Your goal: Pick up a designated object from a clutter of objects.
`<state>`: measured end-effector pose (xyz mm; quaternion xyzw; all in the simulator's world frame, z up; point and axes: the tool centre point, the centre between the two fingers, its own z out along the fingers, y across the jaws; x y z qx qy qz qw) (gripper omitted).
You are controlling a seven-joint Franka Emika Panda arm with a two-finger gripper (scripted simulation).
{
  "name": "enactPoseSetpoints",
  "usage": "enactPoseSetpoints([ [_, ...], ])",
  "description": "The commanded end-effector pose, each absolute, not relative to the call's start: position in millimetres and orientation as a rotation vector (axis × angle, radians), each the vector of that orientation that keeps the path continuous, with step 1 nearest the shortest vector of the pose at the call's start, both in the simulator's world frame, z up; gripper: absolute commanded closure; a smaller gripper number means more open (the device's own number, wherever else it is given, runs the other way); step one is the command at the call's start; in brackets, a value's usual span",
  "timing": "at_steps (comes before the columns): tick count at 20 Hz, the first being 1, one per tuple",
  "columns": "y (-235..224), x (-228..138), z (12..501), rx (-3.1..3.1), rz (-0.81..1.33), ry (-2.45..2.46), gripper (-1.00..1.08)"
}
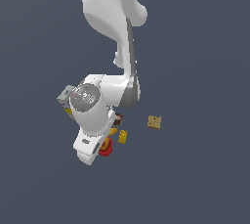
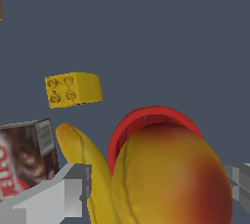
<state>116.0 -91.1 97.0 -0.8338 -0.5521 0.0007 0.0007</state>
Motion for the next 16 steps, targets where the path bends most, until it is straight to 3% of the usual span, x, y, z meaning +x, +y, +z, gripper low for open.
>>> enactPoseSetpoints([
  [1,-91.2,117.2,97.0,-2.619,0.0,-1.735,-0.92],
  [2,-91.2,117.2,97.0,-2.619,0.0,-1.735,1.08],
  [16,-88.8,115.4,99.2,-2.619,0.0,-1.735,1.08],
])
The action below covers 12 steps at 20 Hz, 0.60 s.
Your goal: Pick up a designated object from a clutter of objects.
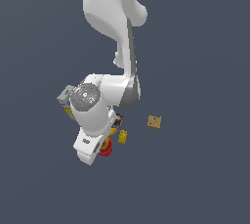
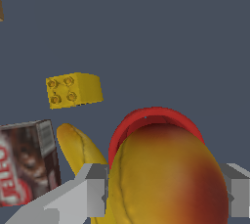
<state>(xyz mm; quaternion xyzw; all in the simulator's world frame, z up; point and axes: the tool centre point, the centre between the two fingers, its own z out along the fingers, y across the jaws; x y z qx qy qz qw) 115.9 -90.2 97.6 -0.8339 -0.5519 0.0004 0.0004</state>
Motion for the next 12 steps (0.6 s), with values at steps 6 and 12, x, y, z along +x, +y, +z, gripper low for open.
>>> enactPoseSetpoints([
  [6,-75.7,105.7,111.3,-2.619,0.0,-1.735,1.08],
  [12,-49.6,86.6,135.2,-2.619,0.0,-1.735,1.08],
])
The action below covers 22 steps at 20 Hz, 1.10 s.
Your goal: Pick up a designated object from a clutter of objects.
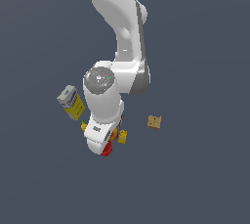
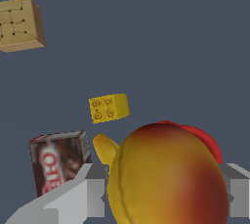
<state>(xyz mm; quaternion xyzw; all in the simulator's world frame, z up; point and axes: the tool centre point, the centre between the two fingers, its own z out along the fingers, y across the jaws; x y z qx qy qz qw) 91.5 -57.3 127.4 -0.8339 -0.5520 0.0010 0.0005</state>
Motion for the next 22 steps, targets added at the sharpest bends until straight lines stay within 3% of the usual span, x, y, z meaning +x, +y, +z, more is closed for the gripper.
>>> enactPoseSetpoints([
  [1,-43.8,82.5,140.4,-2.62,0.001,-1.736,1.08],
  [22,118.7,-34.3,291.7,-2.622,0.005,-1.738,1.08],
])
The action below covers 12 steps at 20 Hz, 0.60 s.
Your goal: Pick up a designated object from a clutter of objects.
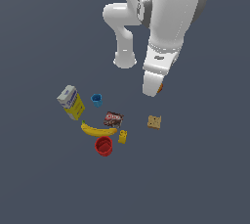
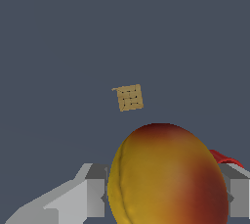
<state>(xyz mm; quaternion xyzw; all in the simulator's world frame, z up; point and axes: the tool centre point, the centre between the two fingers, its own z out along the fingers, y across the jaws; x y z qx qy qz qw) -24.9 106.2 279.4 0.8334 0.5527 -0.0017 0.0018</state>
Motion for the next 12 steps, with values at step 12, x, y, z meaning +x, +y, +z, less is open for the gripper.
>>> enactPoseSetpoints([
  [12,208.9,-93.5,376.3,2.616,-0.003,1.735,1.08],
])
